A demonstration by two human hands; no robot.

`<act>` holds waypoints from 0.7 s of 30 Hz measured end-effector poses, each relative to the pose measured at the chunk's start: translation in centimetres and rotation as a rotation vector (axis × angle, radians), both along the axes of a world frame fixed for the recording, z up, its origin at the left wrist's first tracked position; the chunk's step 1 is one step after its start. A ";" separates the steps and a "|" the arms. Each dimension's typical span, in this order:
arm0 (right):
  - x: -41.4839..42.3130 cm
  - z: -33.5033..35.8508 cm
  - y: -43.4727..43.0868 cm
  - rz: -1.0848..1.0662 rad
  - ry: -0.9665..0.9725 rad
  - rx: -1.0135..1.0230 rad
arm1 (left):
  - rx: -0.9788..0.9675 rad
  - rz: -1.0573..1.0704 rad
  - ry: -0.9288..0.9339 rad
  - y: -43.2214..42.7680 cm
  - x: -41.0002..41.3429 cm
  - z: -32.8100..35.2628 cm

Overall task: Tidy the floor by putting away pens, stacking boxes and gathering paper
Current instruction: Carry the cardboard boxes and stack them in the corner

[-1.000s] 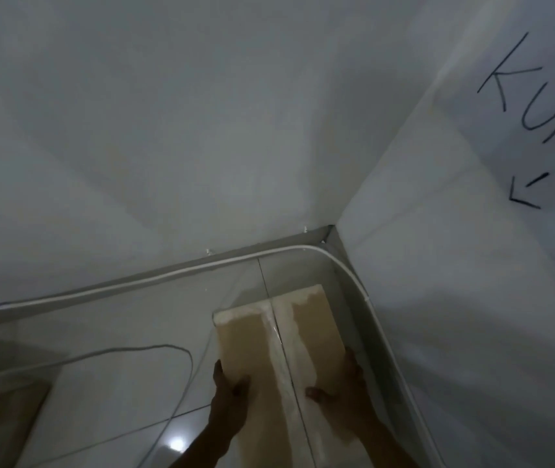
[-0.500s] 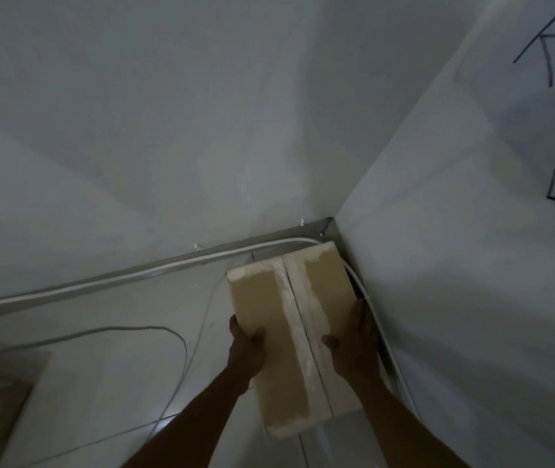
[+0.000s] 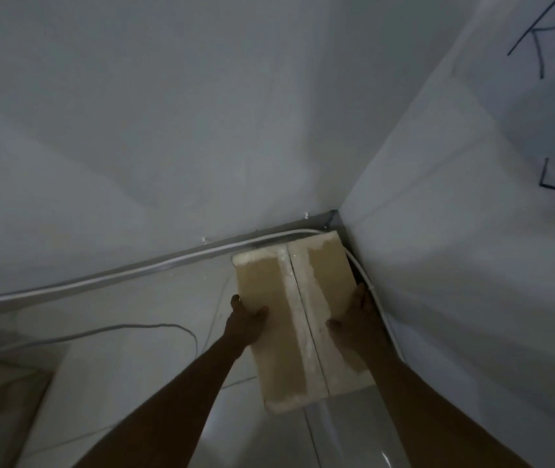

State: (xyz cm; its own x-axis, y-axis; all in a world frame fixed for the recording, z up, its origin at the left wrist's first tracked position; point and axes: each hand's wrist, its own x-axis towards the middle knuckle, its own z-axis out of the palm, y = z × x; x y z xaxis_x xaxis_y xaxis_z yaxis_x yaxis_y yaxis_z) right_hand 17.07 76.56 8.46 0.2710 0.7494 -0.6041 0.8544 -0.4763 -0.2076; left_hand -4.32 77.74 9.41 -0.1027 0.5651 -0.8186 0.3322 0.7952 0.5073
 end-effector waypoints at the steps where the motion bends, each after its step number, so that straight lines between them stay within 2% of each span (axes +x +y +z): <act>1: -0.1 0.5 0.1 0.015 -0.015 0.010 | 0.013 -0.018 0.018 0.4 0.0 0.6; 8: -2.9 8.9 -0.5 0.046 0.079 -0.040 | 0.097 -0.159 0.154 0.7 -2.5 9.9; 12: -5.1 16.2 -2.1 0.090 0.112 -0.073 | 0.132 -0.215 0.227 -1.0 -4.9 16.9; 21: -12.3 34.4 -6.4 0.190 0.164 0.010 | 0.208 -0.323 0.300 -6.5 -11.1 33.6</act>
State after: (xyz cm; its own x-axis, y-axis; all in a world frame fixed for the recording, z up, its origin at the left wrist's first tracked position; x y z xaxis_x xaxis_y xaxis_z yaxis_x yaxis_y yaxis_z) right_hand 4.79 70.21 42.88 0.0232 0.7837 -0.6208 0.8828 -0.3074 -0.3551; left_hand -15.41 71.23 43.04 -0.1091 0.7557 -0.6458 0.7014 0.5189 0.4887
